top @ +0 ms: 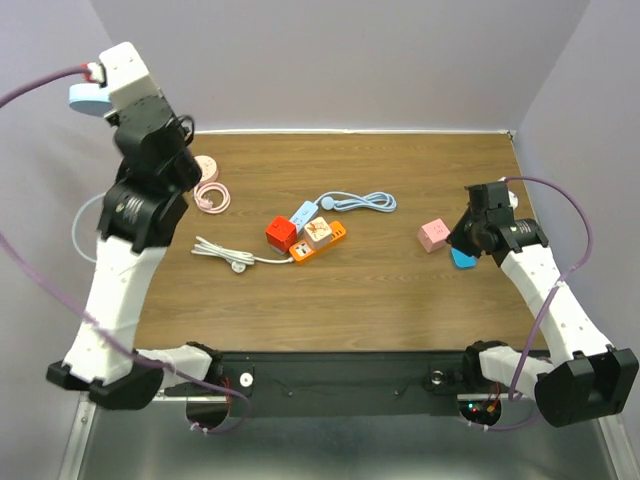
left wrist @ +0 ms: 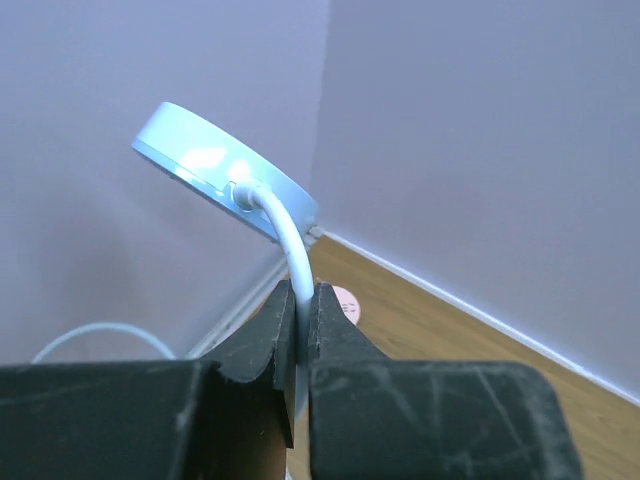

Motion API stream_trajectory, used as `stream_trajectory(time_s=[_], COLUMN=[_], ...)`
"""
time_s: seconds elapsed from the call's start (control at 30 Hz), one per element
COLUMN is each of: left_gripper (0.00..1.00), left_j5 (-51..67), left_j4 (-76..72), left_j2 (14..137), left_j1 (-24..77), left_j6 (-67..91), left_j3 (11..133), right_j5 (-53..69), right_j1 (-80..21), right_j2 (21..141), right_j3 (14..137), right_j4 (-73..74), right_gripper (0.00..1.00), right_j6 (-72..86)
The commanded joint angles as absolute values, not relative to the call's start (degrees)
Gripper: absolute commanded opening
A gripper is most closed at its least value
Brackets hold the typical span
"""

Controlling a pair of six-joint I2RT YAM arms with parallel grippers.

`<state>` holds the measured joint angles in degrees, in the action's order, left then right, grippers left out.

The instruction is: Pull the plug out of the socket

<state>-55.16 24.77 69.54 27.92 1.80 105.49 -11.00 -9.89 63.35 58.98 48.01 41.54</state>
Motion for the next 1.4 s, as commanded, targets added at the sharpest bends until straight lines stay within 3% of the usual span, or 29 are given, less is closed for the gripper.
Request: stream_trajectory(time_s=[0.0, 0.3, 0.7, 0.87, 1.23, 1.27, 1.37], left_gripper=[0.00, 0.00, 0.00, 0.00, 0.00, 0.01, 0.22], left_j5=[-40.4, -29.7, -25.7, -17.2, -9.8, -8.7, -6.7], left_j4=[13.6, 4.0, 5.4, 9.2, 8.4, 9.0, 10.2], left_j2=[75.2, 92.4, 102.7, 108.3, 113.3, 113.4, 112.7], left_j1=[17.4, 2.8, 0.5, -0.9, -0.9, -0.8, -0.8], left_j6=[2.2, 6.3, 9.8, 12.0, 14.4, 14.6, 15.3], left_j3=[100.1, 94.1, 103.5, 101.0, 95.2, 95.3, 95.2], right_j5=[-10.5, -11.2, -12.3, -11.2, -3.2, -2.5, -0.4], right_j1=[-10.2, -10.2, -10.2, -10.2, -10.2, -10.2, -10.2], right_j2=[62.4, 60.6, 60.7, 62.9, 64.8, 64.9, 65.7], right_j3=[60.6, 58.0, 58.6, 59.9, 59.8, 59.7, 59.9], right_j4=[45.6, 45.6, 46.1, 46.0, 45.2, 44.9, 44.3], right_gripper=[0.24, 0.24, 0.24, 0.23, 0.23, 0.23, 0.23], right_j6=[40.8, 40.9, 41.4, 40.8, 36.8, 36.6, 35.7])
